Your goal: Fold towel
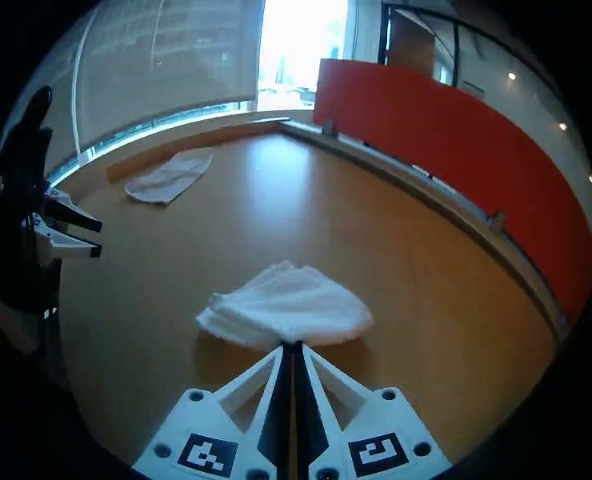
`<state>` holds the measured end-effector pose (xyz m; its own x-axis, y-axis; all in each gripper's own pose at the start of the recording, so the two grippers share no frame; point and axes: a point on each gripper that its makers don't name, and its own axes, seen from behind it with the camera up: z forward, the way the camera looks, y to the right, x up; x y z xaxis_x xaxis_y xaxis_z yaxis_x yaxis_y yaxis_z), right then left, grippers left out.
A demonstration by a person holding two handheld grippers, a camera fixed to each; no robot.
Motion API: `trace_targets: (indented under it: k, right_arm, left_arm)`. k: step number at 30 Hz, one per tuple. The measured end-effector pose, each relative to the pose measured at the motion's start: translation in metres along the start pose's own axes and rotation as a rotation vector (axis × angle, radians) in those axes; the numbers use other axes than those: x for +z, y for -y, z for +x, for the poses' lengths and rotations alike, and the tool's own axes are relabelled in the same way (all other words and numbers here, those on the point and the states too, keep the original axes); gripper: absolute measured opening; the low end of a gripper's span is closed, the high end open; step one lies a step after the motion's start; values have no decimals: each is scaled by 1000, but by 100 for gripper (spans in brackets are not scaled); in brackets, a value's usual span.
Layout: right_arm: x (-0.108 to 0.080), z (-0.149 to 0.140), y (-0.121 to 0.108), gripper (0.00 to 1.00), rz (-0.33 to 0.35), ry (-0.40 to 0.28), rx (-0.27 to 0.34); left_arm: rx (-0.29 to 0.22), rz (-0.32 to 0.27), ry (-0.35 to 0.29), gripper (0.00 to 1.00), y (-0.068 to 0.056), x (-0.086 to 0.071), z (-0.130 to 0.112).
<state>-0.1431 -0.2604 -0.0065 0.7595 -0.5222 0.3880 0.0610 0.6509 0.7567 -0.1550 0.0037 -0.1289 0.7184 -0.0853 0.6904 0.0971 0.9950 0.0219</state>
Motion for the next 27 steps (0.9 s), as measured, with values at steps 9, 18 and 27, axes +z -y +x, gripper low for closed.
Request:
trace_targets:
  k: [9,18,27]
  right_arm:
    - [-22,55,-18,2,-33,-92,-39]
    - [-42,81,-32,2,-62,-141,-42]
    - [-55,83,-48,2,-89,-151,-28]
  left_arm:
    - [1,-5,-12,85,-4,-1,5]
    - [7,-11,-24,85,-8,-1,11]
    - [15,-22,-29,85,-14,0,15]
